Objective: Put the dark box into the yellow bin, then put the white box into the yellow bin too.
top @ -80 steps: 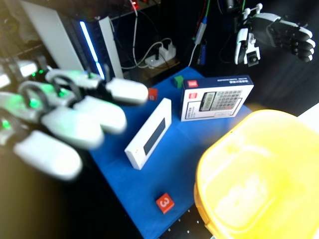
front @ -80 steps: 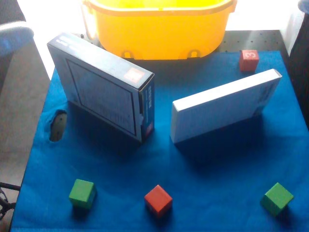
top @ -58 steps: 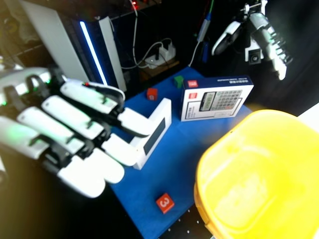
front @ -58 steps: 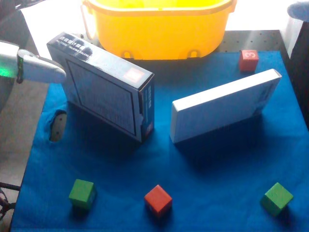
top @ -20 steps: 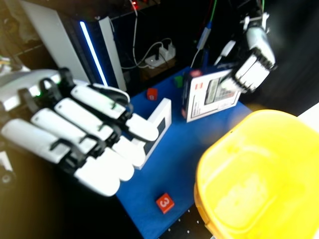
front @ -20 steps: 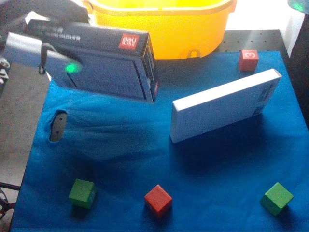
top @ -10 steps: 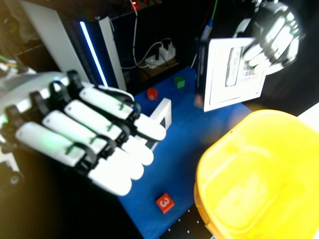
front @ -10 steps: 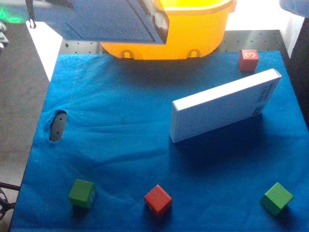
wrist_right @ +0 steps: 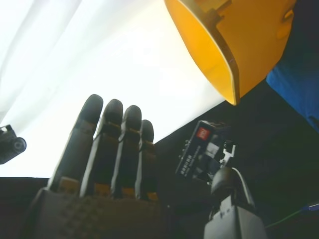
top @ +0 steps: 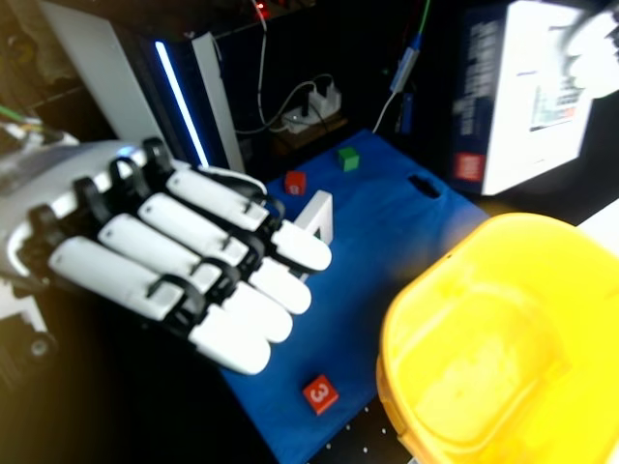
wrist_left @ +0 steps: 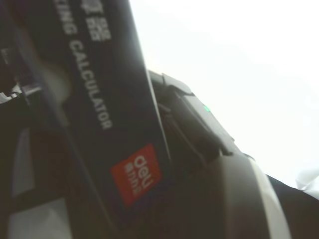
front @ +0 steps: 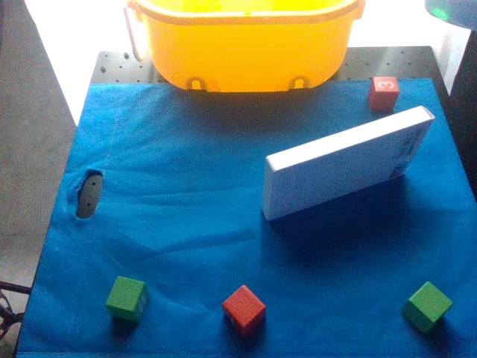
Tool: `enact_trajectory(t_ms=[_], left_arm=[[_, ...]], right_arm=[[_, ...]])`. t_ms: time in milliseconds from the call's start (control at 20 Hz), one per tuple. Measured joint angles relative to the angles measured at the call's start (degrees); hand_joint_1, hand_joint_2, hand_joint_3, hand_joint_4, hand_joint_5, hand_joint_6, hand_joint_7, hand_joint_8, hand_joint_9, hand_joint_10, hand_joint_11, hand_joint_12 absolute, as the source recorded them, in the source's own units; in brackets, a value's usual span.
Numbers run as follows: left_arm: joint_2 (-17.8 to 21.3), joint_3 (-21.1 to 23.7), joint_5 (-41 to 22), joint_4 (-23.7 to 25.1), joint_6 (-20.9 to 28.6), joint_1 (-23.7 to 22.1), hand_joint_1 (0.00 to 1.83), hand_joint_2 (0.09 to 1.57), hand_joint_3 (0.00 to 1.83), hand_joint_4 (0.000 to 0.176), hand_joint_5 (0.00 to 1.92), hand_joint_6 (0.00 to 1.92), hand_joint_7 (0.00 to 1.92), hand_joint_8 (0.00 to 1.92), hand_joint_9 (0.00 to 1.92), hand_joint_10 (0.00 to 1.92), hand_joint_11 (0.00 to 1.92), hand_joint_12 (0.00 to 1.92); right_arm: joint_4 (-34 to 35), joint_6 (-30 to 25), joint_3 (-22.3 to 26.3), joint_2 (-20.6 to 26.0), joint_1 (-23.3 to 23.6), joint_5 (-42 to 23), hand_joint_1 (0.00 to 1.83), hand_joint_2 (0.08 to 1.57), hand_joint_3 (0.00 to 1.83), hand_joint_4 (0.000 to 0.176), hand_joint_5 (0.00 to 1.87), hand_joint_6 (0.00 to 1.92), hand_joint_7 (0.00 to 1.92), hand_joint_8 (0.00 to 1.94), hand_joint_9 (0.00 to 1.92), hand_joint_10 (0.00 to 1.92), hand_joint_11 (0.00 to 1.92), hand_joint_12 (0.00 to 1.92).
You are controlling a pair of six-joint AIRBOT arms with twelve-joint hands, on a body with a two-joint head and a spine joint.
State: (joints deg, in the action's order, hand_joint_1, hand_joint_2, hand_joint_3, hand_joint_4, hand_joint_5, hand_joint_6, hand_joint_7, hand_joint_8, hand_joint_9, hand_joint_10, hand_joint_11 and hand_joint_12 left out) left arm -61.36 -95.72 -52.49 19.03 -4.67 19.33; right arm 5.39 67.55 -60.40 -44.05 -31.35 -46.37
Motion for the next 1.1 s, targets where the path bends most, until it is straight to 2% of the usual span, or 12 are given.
enact_trajectory(t_ms=[100,200,250,350,450,500,550,750,800,900,1050,1100], left_arm=[[-1.1,-1.3,1.9,1.0,0.0,-1.3,1.37,1.12,0.0,0.0,0.88,1.06,0.95,0.96,0.92,1.25,0.53,1.25],[-2.8,-3.2,4.1,1.1,0.0,-1.3,1.37,1.11,0.0,0.0,0.99,0.97,0.97,0.9,0.85,1.28,0.49,1.37],[-3.8,-4.6,5.2,0.8,0.0,-1.3,1.27,1.12,0.0,0.0,1.02,1.02,0.93,0.97,0.75,0.91,0.41,1.31],[-4.8,-5.6,6.5,0.2,0.0,-1.3,1.25,1.1,0.0,0.0,1.07,0.72,0.98,1.12,0.93,0.86,0.84,1.24],[-5.3,-5.9,5.9,-0.7,0.0,-1.3,1.28,1.07,0.0,0.0,1.22,0.32,1.04,1.12,0.98,0.88,0.87,1.29],[-5.9,-5.9,5.6,-1.4,0.0,-1.3,1.22,1.01,0.0,0.0,1.28,0.4,0.93,0.94,0.89,1.02,0.79,1.4],[-6.4,-6.1,5.0,-1.4,0.0,-1.4,1.26,1.07,0.0,0.0,1.27,0.26,0.92,1.23,0.83,1.13,0.72,1.49],[-9.6,-7.5,4.2,-0.4,0.0,-1.4,1.29,1.05,0.0,0.0,1.36,0.07,1.05,1.09,0.94,0.9,0.71,1.41],[-10.6,-8.2,4.2,-0.1,0.0,-1.4,1.23,0.99,0.0,0.0,1.42,0.11,1.0,1.04,0.88,1.22,0.71,1.61],[-12.0,-9.0,4.3,0.3,0.0,-1.4,1.29,1.02,0.0,0.0,1.39,0.01,1.14,0.95,1.07,0.74,0.81,1.15],[-12.8,-9.5,4.3,0.4,0.0,-1.4,1.29,0.99,0.0,0.0,1.42,0.01,1.26,0.66,1.23,0.42,0.93,1.01],[-13.1,-9.9,4.2,0.7,0.0,-1.4,1.28,1.01,0.0,0.0,1.43,0.01,1.21,0.76,1.24,0.29,0.88,1.05]], right_arm=[[0.2,0.0,-0.7,-1.2,0.0,-0.1,0.18,1.08,0.0,0.0,0.42,0.01,0.53,0.0,0.48,0.0,0.31,0.21],[0.2,0.0,-1.2,-2.4,0.0,0.0,0.2,1.09,0.0,0.0,0.42,0.01,0.52,0.0,0.48,0.0,0.31,0.21],[0.0,0.0,-1.3,-2.8,0.1,0.2,0.2,1.08,0.0,0.0,0.43,0.01,0.53,0.01,0.48,0.0,0.32,0.22],[-0.4,0.0,-1.3,-3.1,0.8,0.3,0.2,1.06,0.0,0.0,0.44,0.01,0.56,0.01,0.51,0.01,0.34,0.22],[0.0,0.0,-1.6,-3.8,1.7,-0.1,0.19,1.07,0.01,0.0,0.43,0.0,0.57,0.0,0.52,0.0,0.34,0.18],[-0.2,0.0,-1.8,-4.2,2.0,-0.3,0.17,1.09,0.01,0.0,0.43,0.0,0.55,0.0,0.51,0.0,0.33,0.17],[-0.6,0.0,-1.8,-4.5,2.1,-0.4,0.14,1.1,0.01,0.0,0.42,0.0,0.54,0.0,0.51,0.0,0.35,0.17],[-2.0,-0.2,-1.8,-6.2,2.3,0.0,0.17,1.09,0.0,0.0,0.4,0.0,0.52,0.0,0.51,0.0,0.38,0.12],[-2.6,-0.7,-2.0,-6.3,2.3,0.0,0.18,1.09,0.0,0.0,0.4,0.0,0.52,0.0,0.51,0.0,0.38,0.12],[-3.3,-1.8,-2.4,-6.5,2.3,-0.1,0.2,1.08,0.0,0.0,0.39,0.0,0.53,0.0,0.5,0.0,0.37,0.11],[-3.3,-2.2,-2.5,-6.8,2.3,0.0,0.2,1.09,0.0,0.0,0.39,0.0,0.51,0.0,0.49,0.0,0.36,0.1],[-3.4,-2.4,-2.5,-6.9,2.3,0.0,0.21,1.08,0.0,0.0,0.39,0.0,0.51,0.0,0.49,0.0,0.36,0.1]])
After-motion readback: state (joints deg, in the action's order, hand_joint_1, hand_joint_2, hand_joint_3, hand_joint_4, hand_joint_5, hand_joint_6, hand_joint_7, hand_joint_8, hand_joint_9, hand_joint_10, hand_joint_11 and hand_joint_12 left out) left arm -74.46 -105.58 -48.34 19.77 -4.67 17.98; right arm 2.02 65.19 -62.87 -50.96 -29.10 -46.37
